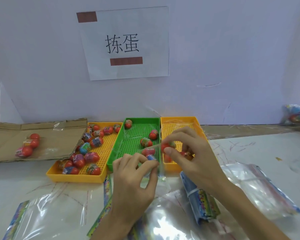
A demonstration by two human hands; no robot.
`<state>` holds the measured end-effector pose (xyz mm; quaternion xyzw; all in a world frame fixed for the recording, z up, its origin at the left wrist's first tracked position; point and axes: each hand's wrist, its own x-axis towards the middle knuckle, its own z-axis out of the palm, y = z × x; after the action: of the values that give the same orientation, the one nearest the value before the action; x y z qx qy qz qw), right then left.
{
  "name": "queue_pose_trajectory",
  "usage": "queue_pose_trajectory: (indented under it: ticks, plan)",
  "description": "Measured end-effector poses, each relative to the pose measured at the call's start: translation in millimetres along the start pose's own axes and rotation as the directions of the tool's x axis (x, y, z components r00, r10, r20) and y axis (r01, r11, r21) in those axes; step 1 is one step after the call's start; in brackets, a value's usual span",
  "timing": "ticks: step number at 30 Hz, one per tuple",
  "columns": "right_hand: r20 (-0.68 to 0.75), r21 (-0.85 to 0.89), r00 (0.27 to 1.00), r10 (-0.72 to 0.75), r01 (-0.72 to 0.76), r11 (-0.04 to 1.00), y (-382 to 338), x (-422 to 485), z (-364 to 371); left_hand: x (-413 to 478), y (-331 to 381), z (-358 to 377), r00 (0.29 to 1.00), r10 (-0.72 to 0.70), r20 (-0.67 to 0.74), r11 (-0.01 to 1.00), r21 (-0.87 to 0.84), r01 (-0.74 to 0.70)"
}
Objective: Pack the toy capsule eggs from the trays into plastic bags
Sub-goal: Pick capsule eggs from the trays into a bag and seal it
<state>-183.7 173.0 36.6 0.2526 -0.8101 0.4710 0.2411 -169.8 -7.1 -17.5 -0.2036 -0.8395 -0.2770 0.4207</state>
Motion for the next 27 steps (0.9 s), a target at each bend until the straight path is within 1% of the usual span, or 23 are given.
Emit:
queue_pose_trajectory:
  ticks: [6,9,13,16,18,22,23,25,27]
  plan:
    - [0.024,0.025,1.0,0.0,0.0,1.0,1,0,1,0,-1,1,1.0,0.0,-0.004,1.0,0.001,0.0]
    - [0.017,0.018,1.0,0.018,-0.018,1.0,3,0,-1,0,-1,1,1.0,-0.024,0.009,1.0,-0.006,0.024]
    - [0.033,-0.046,0.989,0.141,-0.14,0.989,10,0,-1,0,-2,1,0.995,-0.087,0.046,0.996,-0.029,0.089]
    - [0.08,-0.027,0.968,0.237,-0.236,0.971,14,-2,2,-1,-2,1,0.993,-0.092,0.07,0.995,-0.032,0.094]
    - [0.05,-0.018,0.97,0.239,-0.238,0.971,13,-3,4,-1,-2,0,0.994,-0.081,0.076,0.996,-0.035,0.083]
    - [-0.123,0.096,0.969,0.216,-0.205,0.974,9,-1,1,0,0,-1,0.995,-0.056,0.081,0.997,-0.048,0.06]
    - [-0.132,0.119,0.967,0.218,-0.203,0.972,8,0,-1,0,1,-1,0.995,-0.051,0.08,0.997,-0.05,0.055]
    - [-0.094,0.127,0.972,0.213,-0.201,0.971,8,0,-2,0,2,-1,0.996,-0.049,0.08,0.997,-0.048,0.053]
    - [-0.04,0.083,0.984,0.176,-0.172,0.982,8,-1,0,0,3,-2,0.996,-0.052,0.079,0.997,-0.044,0.056]
